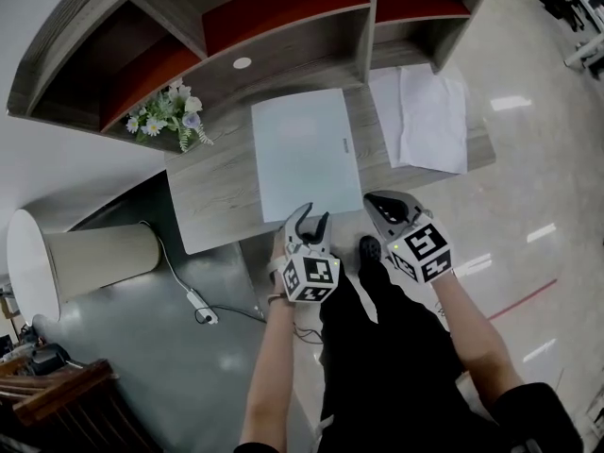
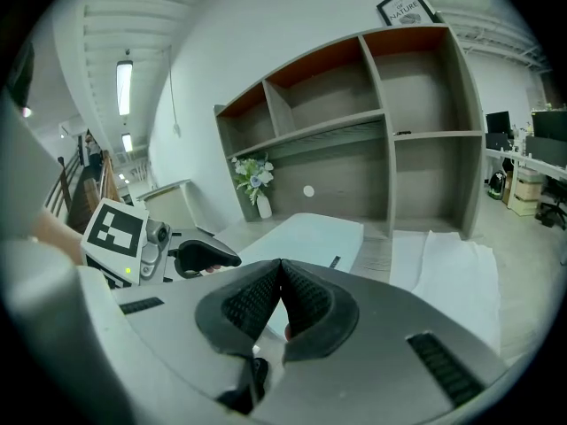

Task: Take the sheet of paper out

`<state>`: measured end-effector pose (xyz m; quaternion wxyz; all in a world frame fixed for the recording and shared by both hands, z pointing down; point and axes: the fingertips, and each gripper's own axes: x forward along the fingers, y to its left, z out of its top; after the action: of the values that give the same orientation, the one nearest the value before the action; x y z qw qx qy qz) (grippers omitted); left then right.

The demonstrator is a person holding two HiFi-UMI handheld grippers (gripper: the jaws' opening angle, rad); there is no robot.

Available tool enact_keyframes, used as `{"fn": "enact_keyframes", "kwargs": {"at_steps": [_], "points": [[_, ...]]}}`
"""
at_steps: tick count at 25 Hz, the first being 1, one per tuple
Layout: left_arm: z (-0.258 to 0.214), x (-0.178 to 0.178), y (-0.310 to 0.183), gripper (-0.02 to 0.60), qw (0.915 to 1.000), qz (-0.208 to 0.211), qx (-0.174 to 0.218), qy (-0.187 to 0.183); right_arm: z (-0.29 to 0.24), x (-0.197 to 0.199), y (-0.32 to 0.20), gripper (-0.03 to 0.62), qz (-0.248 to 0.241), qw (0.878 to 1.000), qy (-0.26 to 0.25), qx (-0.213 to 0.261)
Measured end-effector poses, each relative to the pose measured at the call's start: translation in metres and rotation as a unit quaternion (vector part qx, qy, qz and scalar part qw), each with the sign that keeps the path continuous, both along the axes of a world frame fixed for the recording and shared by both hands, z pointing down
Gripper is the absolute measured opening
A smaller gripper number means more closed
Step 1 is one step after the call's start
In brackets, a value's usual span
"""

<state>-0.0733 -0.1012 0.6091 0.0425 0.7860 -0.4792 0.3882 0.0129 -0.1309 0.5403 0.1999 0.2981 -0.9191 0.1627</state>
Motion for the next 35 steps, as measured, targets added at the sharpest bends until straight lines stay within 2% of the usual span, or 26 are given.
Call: {"fn": "enact_keyframes", "kwargs": {"at_steps": [7,17,21,30,35], "points": [[0.029,0.014,-0.001,0.21,0.9958,0.064,-0.007,-0.064,0.017,0.001,-0.008,0.014,0.001,1.0,0.007,-0.016],[0.05,0.019,-0.004,0.225,0.9914,0.082,-0.001,-0.102,0.03,0.001,-0.01,0.014,-0.006,0.999,0.012,-0.03],[0.054,0.018,-0.004,0.225,0.9919,0.079,-0.005,-0.099,0.032,0.002,-0.012,0.014,-0.007,0.999,0.013,-0.034],[0.043,0.019,-0.007,0.229,0.997,0.057,0.012,-0.05,0.044,0.005,-0.012,0.014,-0.003,0.999,0.024,-0.045],[0.04,0.023,-0.007,0.152,0.9973,0.055,0.025,-0.041,0.057,0.007,-0.009,0.014,-0.002,0.998,0.035,-0.056]]}}
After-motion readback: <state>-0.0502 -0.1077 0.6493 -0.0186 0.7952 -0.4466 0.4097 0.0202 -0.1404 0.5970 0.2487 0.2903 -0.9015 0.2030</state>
